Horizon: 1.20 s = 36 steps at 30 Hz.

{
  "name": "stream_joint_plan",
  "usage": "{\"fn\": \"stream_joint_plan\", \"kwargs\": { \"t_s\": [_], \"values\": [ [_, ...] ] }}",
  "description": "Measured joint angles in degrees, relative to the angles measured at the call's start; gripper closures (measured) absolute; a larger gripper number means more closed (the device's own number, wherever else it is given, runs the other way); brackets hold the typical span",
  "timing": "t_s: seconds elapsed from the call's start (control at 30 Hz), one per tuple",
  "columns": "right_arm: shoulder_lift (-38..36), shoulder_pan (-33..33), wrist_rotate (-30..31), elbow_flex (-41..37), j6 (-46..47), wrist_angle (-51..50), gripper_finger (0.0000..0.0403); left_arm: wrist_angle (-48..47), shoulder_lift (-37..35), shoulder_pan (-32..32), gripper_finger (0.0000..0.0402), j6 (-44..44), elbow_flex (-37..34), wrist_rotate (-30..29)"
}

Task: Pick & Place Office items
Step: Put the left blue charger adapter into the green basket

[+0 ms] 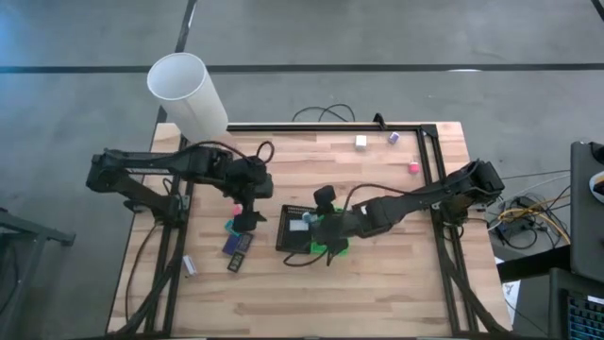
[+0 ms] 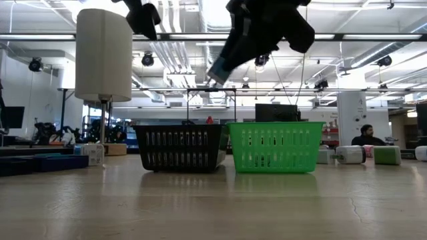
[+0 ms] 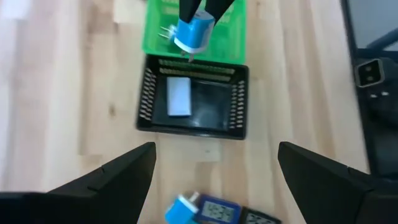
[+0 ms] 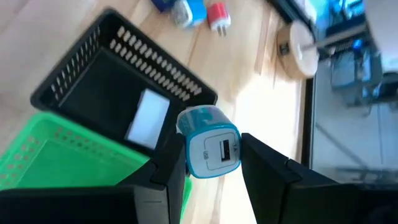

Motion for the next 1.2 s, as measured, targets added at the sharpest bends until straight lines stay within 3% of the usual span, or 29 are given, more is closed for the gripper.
{"fn": "stream_joint_plan", "kwargs": {
  "t_s": [0.2,0.43,0.63,0.8,1.2],
  "values": [
    [-0.1,0.0,0.7,-1.4,7.0,-4.5,0.0282,0.1,-3.4,-4.1,0.0058,-0.3,-0.1,-7.0],
    [-3.6,-0.3,2.2,-9.4,14.7,-3.3,0.0282,4.9,-8.1,-13.5,0.0058,-2.7,-3.9,-16.9],
    [-10.8,-0.3,1.4,-20.2,18.3,8.2,0.0282,13.3,-14.8,-20.1,0.0058,-5.3,-13.3,-25.9],
    [-15.7,-0.6,-4.7,-26.9,19.8,19.2,0.0282,24.7,-20.6,-21.3,0.0058,-5.5,-22.0,-27.9],
    [-16.6,-1.2,-13.6,-29.6,33.0,16.9,0.0282,48.3,-24.9,-21.3,0.0058,-3.5,-39.9,-28.7]
  ]
}}
